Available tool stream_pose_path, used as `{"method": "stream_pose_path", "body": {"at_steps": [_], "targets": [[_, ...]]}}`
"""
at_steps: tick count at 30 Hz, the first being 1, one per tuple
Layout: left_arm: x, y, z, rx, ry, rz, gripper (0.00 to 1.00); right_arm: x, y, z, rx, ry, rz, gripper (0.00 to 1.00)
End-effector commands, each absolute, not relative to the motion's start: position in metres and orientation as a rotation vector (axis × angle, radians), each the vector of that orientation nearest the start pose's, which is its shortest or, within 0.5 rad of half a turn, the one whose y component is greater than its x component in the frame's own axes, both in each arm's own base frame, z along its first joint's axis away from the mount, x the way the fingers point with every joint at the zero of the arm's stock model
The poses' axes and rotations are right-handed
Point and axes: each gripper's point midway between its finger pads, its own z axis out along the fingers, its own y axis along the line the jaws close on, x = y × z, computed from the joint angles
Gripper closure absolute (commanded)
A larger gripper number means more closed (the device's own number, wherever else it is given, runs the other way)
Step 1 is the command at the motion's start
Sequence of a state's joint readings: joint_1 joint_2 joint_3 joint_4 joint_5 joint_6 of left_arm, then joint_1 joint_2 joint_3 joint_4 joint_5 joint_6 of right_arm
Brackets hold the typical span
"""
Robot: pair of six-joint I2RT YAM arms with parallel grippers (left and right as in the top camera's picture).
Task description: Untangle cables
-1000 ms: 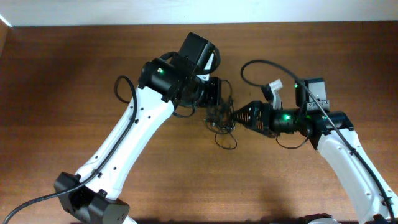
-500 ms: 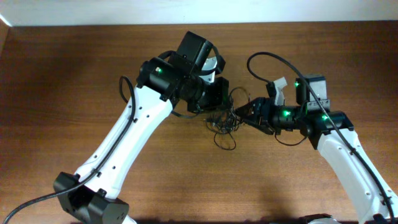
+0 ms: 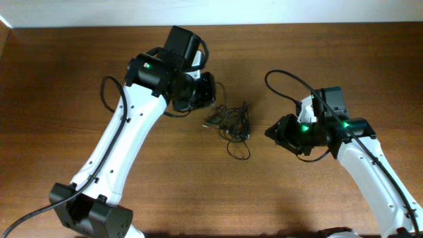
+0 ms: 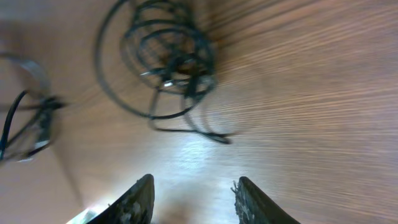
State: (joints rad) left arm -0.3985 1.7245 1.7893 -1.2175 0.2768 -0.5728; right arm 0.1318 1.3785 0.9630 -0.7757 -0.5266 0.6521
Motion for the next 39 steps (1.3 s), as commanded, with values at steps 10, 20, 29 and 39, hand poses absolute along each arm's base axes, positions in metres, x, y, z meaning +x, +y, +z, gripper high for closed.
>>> {"method": "stream_pose_path", "body": {"at_steps": [10,20,29,39], "targets": [[0.336,-0.218,0.248,-0.068,2.823,-0.83,1.0,0.303,0.175,0.178,0.305,2.577,1.421,0.36],[0.281,-0.286,0.279,0.407,2.753,-1.293,1.0,0.321,0.163,0.171,0.403,2.556,1.277,0.31],[0.303,-0.266,0.273,0.314,2.751,-1.185,1.0,0.298,0.081,0.105,0.756,2.754,0.531,0.32],[0.339,-0.198,0.246,0.062,2.81,-0.808,1.0,0.281,0.051,0.097,0.893,2.777,0.274,0.32]]}}
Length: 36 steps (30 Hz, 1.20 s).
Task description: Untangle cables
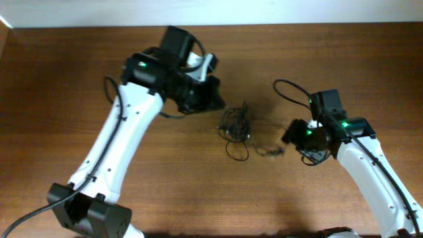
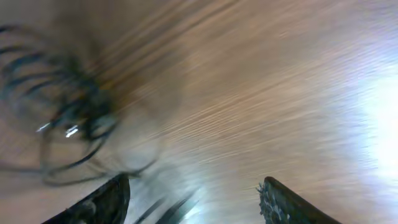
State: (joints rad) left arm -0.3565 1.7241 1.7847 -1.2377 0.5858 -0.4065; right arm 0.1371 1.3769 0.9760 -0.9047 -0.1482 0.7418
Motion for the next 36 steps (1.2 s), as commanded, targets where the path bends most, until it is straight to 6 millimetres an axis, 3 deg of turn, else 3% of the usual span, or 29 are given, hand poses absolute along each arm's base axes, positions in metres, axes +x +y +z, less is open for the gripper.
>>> {"method": "stream_pose_path", "body": {"at_steps": [1,3,6,8,12,14,17,20,22,25,32,34,36], "targets": [[0.341,-0.194,0.244,0.052,2.814,-0.763,1.0,0.283,0.056,0.101,0.887,2.776,0.312,0.32],[0.343,-0.187,0.241,0.037,2.818,-0.703,1.0,0.288,0.067,0.11,0.87,2.775,0.407,0.32],[0.34,-0.185,0.239,0.032,2.835,-0.691,1.0,0.299,0.091,0.137,0.709,2.768,0.603,0.32],[0.338,-0.185,0.238,0.032,2.848,-0.687,0.93,0.301,0.096,0.143,0.679,2.767,0.645,0.26],[0.331,-0.187,0.234,0.14,2.86,-0.667,0.62,0.295,0.084,0.137,0.607,2.802,0.527,0.24],[0.329,-0.185,0.228,0.163,2.87,-0.634,0.4,0.287,0.073,0.131,0.554,2.841,0.42,0.17],[0.33,-0.181,0.221,0.153,2.886,-0.595,0.29,0.267,0.045,0.117,0.6,2.914,0.166,0.07],[0.333,-0.182,0.219,0.154,2.882,-0.596,0.18,0.257,0.042,0.104,0.613,2.961,0.128,0.01],[0.334,-0.182,0.218,0.155,2.879,-0.597,0.06,0.251,0.042,0.089,0.619,3.0,0.113,0.02],[0.335,-0.183,0.216,0.153,2.887,-0.595,0.0,0.239,0.048,0.062,0.641,3.097,0.134,0.02],[0.339,-0.182,0.215,0.15,2.874,-0.577,0.01,0.227,0.064,0.023,0.62,3.26,0.234,0.0],[0.34,-0.18,0.215,0.146,2.873,-0.576,0.01,0.227,0.065,0.015,0.626,3.276,0.227,0.12],[0.342,-0.177,0.215,0.13,2.873,-0.574,0.01,0.228,0.065,0.01,0.631,3.287,0.222,0.33]]}}
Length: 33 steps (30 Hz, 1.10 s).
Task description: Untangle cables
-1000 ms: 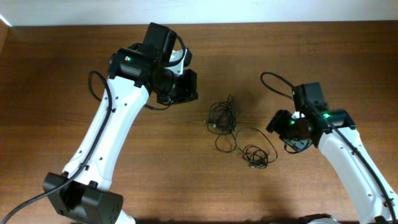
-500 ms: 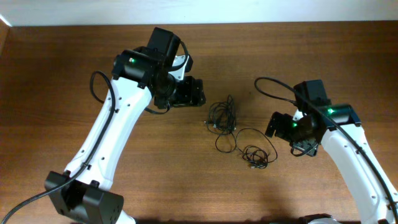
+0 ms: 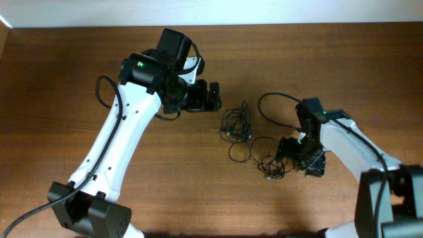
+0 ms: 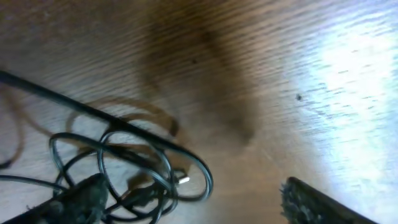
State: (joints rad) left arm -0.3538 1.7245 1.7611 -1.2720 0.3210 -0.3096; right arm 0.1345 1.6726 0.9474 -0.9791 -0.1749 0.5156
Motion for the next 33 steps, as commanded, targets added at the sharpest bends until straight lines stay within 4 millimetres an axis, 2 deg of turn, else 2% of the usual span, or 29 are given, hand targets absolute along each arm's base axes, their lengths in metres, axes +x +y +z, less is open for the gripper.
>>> {"method": "stream_pose_path", "body": {"at_steps": [1,6,9,12,14,16,19,22,24,26,29,33], "targets": [[0.343,-0.174,0.215,0.12,2.872,-0.573,0.01,0.229,0.065,0.008,0.632,3.285,0.229,0.43],[0.347,-0.166,0.215,0.087,2.87,-0.569,0.01,0.238,0.067,0.006,0.618,3.251,0.245,0.68],[0.347,-0.166,0.215,0.088,2.871,-0.569,0.01,0.239,0.068,0.006,0.618,3.246,0.254,0.96],[0.346,-0.166,0.215,0.088,2.873,-0.568,0.01,0.242,0.076,0.009,0.618,3.24,0.342,0.96],[0.346,-0.166,0.215,0.088,2.873,-0.568,0.01,0.25,0.086,0.019,0.608,3.216,0.434,0.96],[0.346,-0.167,0.215,0.089,2.874,-0.569,0.01,0.263,0.099,0.04,0.52,3.171,0.564,0.96],[0.344,-0.169,0.214,0.091,2.883,-0.588,0.01,0.288,0.12,0.101,0.34,3.02,0.774,0.96],[0.343,-0.172,0.214,0.1,2.886,-0.619,0.01,0.299,0.123,0.162,0.267,2.875,0.802,0.96],[0.342,-0.173,0.215,0.102,2.886,-0.63,0.01,0.299,0.123,0.211,0.211,2.75,0.814,0.96],[0.341,-0.175,0.216,0.105,2.886,-0.65,0.01,0.294,0.122,0.248,0.163,2.643,0.826,0.96],[0.338,-0.182,0.219,0.157,2.876,-0.714,0.01,0.283,0.124,0.281,0.106,2.527,0.86,0.96],[0.331,-0.207,0.233,0.353,2.795,-0.93,0.0,0.27,0.138,0.317,-0.001,2.389,0.987,0.96]]}}
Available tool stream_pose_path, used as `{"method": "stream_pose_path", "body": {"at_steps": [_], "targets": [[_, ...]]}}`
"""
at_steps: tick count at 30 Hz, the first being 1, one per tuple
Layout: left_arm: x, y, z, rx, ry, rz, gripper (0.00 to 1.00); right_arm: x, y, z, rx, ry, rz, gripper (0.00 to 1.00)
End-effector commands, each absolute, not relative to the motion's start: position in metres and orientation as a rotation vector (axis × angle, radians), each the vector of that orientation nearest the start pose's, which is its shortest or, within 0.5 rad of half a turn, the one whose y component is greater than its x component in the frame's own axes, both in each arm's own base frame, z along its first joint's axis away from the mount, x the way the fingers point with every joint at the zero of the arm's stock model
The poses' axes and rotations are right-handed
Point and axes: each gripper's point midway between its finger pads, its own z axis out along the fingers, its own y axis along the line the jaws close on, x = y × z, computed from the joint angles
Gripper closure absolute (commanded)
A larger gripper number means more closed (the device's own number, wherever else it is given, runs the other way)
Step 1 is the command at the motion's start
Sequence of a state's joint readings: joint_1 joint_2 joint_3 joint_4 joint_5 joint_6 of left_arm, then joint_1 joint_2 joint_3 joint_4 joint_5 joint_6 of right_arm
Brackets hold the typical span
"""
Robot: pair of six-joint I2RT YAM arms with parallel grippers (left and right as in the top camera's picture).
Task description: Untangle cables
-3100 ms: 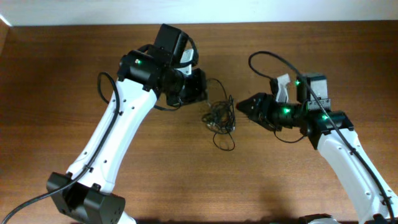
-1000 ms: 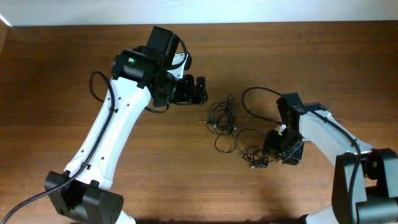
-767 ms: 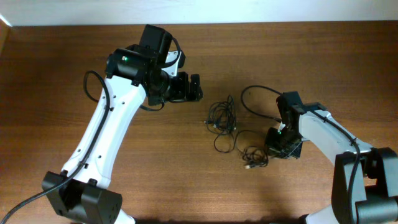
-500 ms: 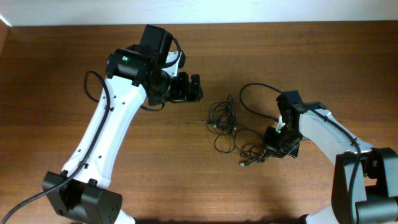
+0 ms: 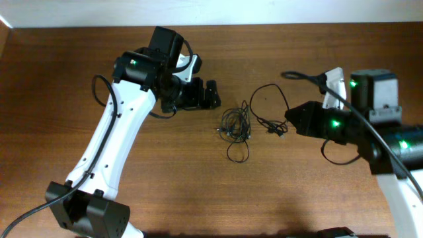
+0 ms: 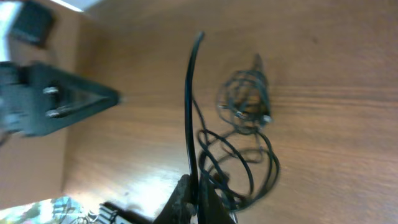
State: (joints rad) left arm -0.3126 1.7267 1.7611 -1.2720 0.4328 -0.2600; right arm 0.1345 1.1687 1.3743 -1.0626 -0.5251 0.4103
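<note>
A tangled bundle of thin black cables (image 5: pixel 234 124) lies mid-table; the right wrist view shows it as a tight coil (image 6: pixel 245 99). A second black cable (image 5: pixel 268 99) runs in loops from the bundle's right side to my right gripper (image 5: pixel 291 120). That gripper (image 6: pixel 194 200) is shut on this cable (image 6: pixel 189 93), which rises straight from the fingers, with loose loops (image 6: pixel 249 165) beside them. My left gripper (image 5: pixel 210 94) hovers just left of the bundle with no cable in it; its jaw gap does not show.
Brown wooden table (image 5: pixel 165 178) with a white wall edge along the back. The left arm's white links (image 5: pixel 112 145) cross the left half. The right arm's body (image 5: pixel 377 132) and its own cabling fill the right side.
My right gripper was open low over a loose cable at the front right of the bundle. Now it is shut on that cable and stands higher and further back. The left gripper barely moved.
At first the cables lay in one heap with my left gripper at its left end and my right gripper open to the right. Then a small cable lay apart near the right gripper, later under its open fingers. Now that cable is gripped and lifted.
</note>
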Motion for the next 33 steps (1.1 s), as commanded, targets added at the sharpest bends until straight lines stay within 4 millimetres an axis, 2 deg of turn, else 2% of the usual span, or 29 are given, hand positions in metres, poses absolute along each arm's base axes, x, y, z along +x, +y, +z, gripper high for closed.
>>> {"method": "stream_pose_path", "body": {"at_steps": [1,3,7,9,14,17,20,21,23,24,25,26,30,33], "targets": [[0.329,-0.212,0.236,0.378,2.776,-0.971,0.01,0.27,0.141,0.325,-0.018,2.356,1.014,0.96],[0.327,-0.218,0.242,0.436,2.739,-1.039,0.01,0.273,0.143,0.332,0.0,2.324,1.042,0.96],[0.309,-0.242,0.267,0.696,2.548,-1.308,0.01,0.278,0.148,0.337,0.023,2.307,1.104,0.96],[0.307,-0.245,0.272,0.702,2.524,-1.355,0.01,0.277,0.156,0.341,-0.013,2.298,1.168,0.96],[0.307,-0.254,0.275,0.749,2.486,-1.352,0.01,0.273,0.174,0.354,-0.122,2.246,1.341,0.96],[0.309,-0.265,0.277,0.759,2.466,-1.338,0.01,0.275,0.176,0.358,-0.081,2.247,1.388,0.96],[0.321,-0.265,0.266,0.651,2.545,-1.213,0.01,0.275,0.178,0.364,-0.108,2.218,1.406,0.96],[0.326,-0.261,0.26,0.585,2.59,-1.14,0.02,0.275,0.178,0.365,-0.097,2.218,1.416,0.96],[0.33,-0.258,0.257,0.55,2.607,-1.103,0.07,0.275,0.178,0.365,-0.09,2.22,1.42,0.96],[0.331,-0.258,0.257,0.551,2.602,-1.1,0.11,0.275,0.178,0.365,-0.089,2.221,1.42,0.96],[0.333,-0.258,0.257,0.55,2.597,-1.089,0.22,0.275,0.179,0.365,-0.092,2.22,1.424,0.96],[0.335,-0.257,0.256,0.547,2.595,-1.07,0.27,0.274,0.179,0.365,-0.095,2.219,1.429,0.96],[0.35,-0.244,0.247,0.495,2.613,-0.907,0.73,0.271,0.18,0.366,-0.107,2.22,1.45,0.96],[0.352,-0.241,0.245,0.487,2.618,-0.88,1.0,0.277,0.175,0.358,-0.049,2.251,1.386,0.96]]}}
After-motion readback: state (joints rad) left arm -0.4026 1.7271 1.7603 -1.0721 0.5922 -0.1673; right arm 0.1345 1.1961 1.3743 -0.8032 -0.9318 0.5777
